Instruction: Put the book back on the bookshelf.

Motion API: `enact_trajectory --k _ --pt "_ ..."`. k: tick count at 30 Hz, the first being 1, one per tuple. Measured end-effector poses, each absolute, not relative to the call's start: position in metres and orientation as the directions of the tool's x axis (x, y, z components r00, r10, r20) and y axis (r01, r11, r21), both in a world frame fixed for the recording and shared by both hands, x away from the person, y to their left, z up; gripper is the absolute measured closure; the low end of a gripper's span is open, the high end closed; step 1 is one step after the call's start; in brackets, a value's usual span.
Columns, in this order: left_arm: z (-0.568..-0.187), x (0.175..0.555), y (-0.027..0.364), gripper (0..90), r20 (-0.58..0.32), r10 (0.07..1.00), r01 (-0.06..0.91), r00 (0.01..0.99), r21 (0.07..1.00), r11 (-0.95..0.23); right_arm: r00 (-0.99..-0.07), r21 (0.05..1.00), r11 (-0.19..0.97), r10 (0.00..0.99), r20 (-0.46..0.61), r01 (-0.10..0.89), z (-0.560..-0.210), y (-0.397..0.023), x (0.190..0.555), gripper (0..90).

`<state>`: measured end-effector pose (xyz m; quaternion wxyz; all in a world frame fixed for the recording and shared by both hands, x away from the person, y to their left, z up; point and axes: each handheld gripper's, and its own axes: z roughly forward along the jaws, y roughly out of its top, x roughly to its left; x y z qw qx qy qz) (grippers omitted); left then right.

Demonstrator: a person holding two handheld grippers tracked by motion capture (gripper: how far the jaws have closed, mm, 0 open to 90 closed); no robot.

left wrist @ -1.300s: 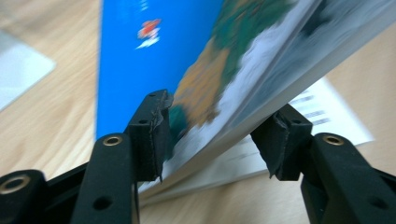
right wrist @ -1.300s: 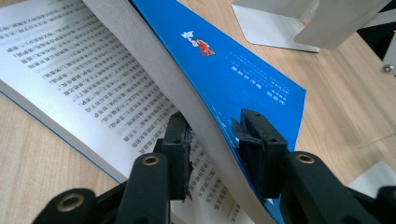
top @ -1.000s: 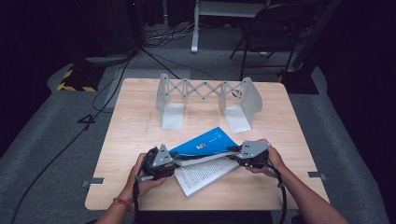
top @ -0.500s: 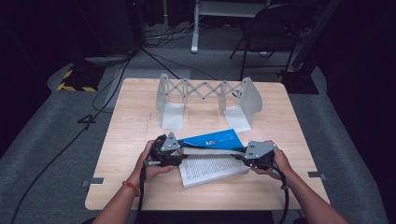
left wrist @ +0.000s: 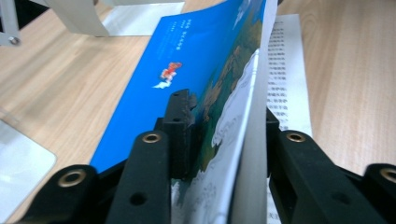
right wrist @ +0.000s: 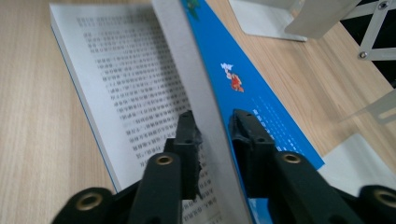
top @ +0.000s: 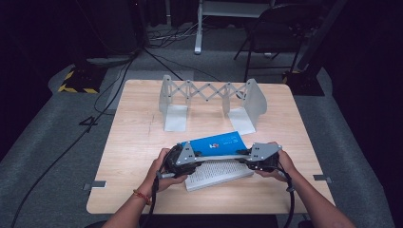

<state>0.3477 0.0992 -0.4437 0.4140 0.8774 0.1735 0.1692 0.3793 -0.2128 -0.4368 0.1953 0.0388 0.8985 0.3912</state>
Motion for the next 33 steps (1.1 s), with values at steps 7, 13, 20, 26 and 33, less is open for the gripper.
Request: enact_trajectory --k 7,13,20,26,33 --pt "-0.449 0.351 0.110 73.2 0.126 0.416 0.156 0.901 0.799 -0.580 -0.938 0.788 0.616 0.275 -0.212 0.002 -0.457 -0.239 0.408 50.1" --pt "-0.450 0.357 0.122 70.9 0.060 0.402 0.191 0.913 0.810 -0.555 -0.946 0.784 0.614 0.192 -0.262 -0.093 -0.457 -0.238 0.409 67.8" --pt "-0.439 0.350 0.136 52.6 -0.012 0.397 0.238 0.918 0.816 -0.527 -0.928 0.731 0.660 0.141 -0.345 -0.171 -0.445 -0.221 0.385 75.9" --pt "-0.427 0.327 0.118 41.5 0.124 0.491 0.262 0.862 0.720 -0.643 -0.923 0.707 0.687 0.144 -0.357 -0.166 -0.440 -0.206 0.374 76.4" --pt "-0.437 0.331 0.122 65.4 0.205 0.485 0.239 0.850 0.669 -0.703 -0.922 0.701 0.699 0.165 -0.350 -0.140 -0.439 -0.198 0.370 75.5"
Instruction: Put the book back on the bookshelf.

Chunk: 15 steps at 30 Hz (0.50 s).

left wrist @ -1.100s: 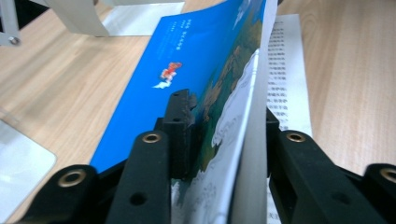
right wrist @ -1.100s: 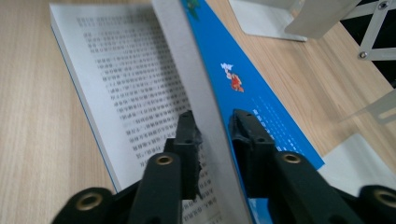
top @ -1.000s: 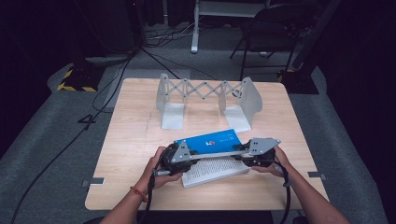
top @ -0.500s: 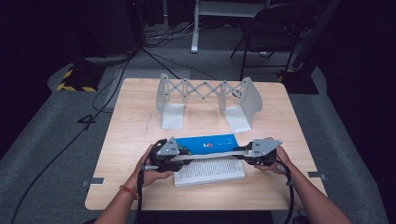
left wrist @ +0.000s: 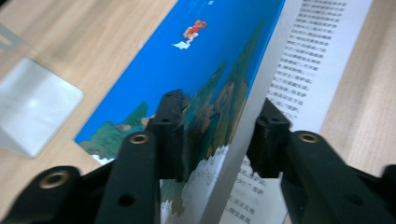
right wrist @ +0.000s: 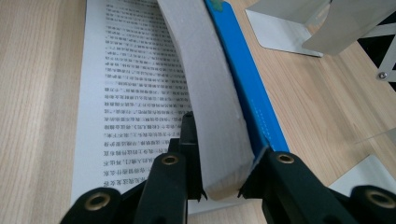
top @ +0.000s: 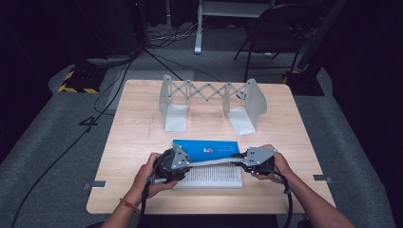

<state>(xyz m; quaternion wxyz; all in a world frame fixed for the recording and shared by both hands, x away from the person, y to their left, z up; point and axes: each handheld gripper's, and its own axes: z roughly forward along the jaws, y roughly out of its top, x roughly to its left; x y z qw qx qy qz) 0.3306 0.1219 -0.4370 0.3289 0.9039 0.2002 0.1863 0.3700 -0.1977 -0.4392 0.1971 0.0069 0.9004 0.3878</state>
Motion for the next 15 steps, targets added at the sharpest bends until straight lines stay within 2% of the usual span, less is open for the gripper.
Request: enact_trajectory --k 3,5,7,8,10,12,15 --pt "-0.441 0.336 0.130 68.7 0.191 0.468 0.226 0.863 0.682 -0.695 -0.933 0.744 0.654 0.165 -0.320 -0.139 -0.441 -0.199 0.374 71.5" --pt "-0.444 0.339 0.136 69.7 0.179 0.454 0.213 0.873 0.696 -0.685 -0.953 0.790 0.598 0.139 -0.268 -0.135 -0.449 -0.205 0.385 65.2" --pt "-0.446 0.342 0.140 70.1 0.161 0.443 0.205 0.882 0.715 -0.669 -0.970 0.824 0.562 0.153 -0.191 -0.074 -0.458 -0.209 0.396 66.5" --pt "-0.447 0.344 0.142 70.2 0.144 0.441 0.213 0.886 0.718 -0.662 -0.973 0.833 0.549 0.144 -0.182 -0.074 -0.459 -0.209 0.399 69.4" --pt "-0.446 0.349 0.146 69.3 0.113 0.449 0.236 0.887 0.723 -0.650 -0.960 0.806 0.577 0.127 -0.250 -0.133 -0.455 -0.205 0.395 73.0" --pt "-0.445 0.354 0.148 64.7 0.082 0.469 0.275 0.879 0.716 -0.642 -0.954 0.787 0.599 0.128 -0.273 -0.145 -0.450 -0.201 0.391 75.8" --pt "-0.443 0.356 0.142 57.7 0.119 0.534 0.322 0.837 0.682 -0.656 -0.948 0.781 0.613 0.165 -0.272 -0.118 -0.443 -0.197 0.385 76.5"
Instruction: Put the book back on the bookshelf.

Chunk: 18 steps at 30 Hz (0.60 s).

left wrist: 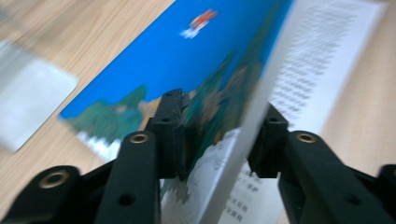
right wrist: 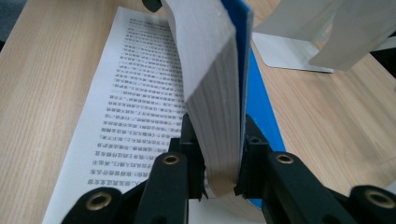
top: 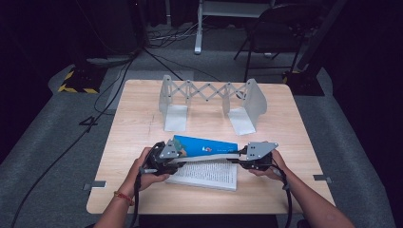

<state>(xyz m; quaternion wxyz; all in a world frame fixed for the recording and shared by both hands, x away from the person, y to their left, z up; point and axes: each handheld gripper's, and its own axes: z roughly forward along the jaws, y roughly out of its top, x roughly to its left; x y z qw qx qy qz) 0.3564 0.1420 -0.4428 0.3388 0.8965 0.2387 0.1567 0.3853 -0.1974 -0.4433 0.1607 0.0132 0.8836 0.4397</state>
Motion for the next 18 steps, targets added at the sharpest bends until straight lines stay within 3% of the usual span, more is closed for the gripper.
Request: enact_trajectory --k 8,10,16,18 --pt "-0.433 0.346 0.118 40.0 0.210 0.565 0.324 0.798 0.641 -0.696 -0.937 0.765 0.637 0.201 -0.285 -0.096 -0.433 -0.193 0.376 76.9" --pt "-0.433 0.346 0.113 39.8 0.245 0.565 0.319 0.788 0.623 -0.714 -0.939 0.762 0.640 0.194 -0.284 -0.098 -0.431 -0.194 0.377 77.0" --pt "-0.421 0.353 0.128 38.3 0.175 0.528 0.279 0.831 0.689 -0.669 -0.940 0.758 0.643 0.181 -0.290 -0.110 -0.429 -0.194 0.377 77.9" --pt "-0.417 0.351 0.135 35.4 0.191 0.524 0.262 0.830 0.697 -0.668 -0.940 0.756 0.645 0.177 -0.292 -0.113 -0.429 -0.194 0.377 78.0"
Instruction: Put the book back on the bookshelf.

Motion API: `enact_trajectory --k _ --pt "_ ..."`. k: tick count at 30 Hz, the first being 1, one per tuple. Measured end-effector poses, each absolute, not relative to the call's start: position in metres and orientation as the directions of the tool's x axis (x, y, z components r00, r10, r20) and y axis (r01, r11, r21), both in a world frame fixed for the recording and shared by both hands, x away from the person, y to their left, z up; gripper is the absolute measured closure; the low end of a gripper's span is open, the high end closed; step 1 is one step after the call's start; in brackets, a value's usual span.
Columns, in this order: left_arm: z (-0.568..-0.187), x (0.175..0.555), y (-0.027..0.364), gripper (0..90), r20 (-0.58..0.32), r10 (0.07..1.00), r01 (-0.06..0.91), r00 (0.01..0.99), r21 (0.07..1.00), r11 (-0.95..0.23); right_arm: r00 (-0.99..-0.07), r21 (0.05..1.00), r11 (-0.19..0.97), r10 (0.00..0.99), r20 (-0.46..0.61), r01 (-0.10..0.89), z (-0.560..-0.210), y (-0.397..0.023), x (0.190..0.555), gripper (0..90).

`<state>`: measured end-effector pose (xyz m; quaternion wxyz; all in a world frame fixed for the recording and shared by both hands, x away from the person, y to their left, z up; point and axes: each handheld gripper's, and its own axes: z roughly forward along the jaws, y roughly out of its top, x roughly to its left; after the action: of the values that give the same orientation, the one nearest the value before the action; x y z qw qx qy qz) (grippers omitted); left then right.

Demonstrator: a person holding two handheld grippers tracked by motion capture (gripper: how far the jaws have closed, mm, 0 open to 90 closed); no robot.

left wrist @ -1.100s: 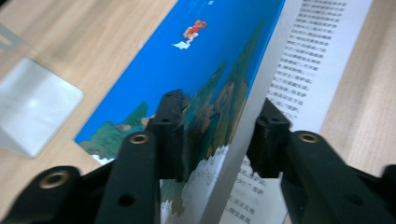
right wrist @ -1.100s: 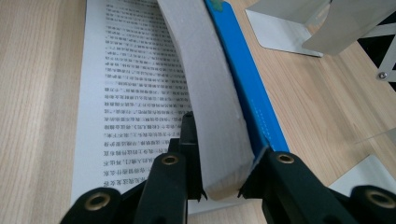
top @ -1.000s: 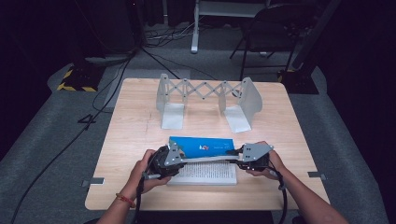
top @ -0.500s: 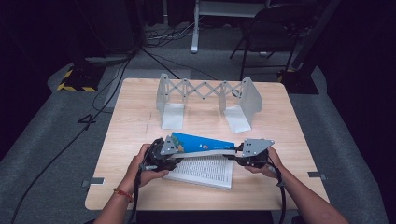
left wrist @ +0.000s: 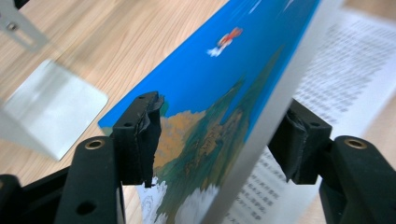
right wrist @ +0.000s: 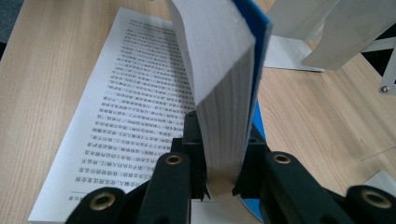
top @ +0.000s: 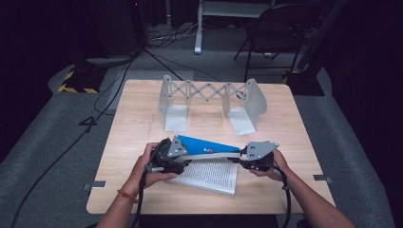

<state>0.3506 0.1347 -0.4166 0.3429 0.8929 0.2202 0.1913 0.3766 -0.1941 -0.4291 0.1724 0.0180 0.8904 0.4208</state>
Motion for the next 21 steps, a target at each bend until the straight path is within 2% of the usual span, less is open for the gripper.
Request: enact_trajectory --k 6,12,18,21 --pt "-0.407 0.344 0.153 31.3 0.086 0.519 0.256 0.850 0.794 -0.551 -0.942 0.754 0.648 0.174 -0.286 -0.109 -0.429 -0.194 0.377 77.9" --pt "-0.411 0.337 0.116 26.8 0.148 0.503 0.198 0.852 0.798 -0.569 -0.944 0.751 0.652 0.174 -0.281 -0.104 -0.429 -0.193 0.377 77.8" --pt "-0.422 0.342 0.084 24.9 0.183 0.518 0.216 0.835 0.758 -0.615 -0.945 0.744 0.662 0.174 -0.278 -0.097 -0.428 -0.190 0.377 77.7" --pt "-0.428 0.342 0.074 29.1 0.198 0.537 0.227 0.820 0.748 -0.623 -0.944 0.733 0.672 0.166 -0.284 -0.102 -0.427 -0.187 0.375 77.6"
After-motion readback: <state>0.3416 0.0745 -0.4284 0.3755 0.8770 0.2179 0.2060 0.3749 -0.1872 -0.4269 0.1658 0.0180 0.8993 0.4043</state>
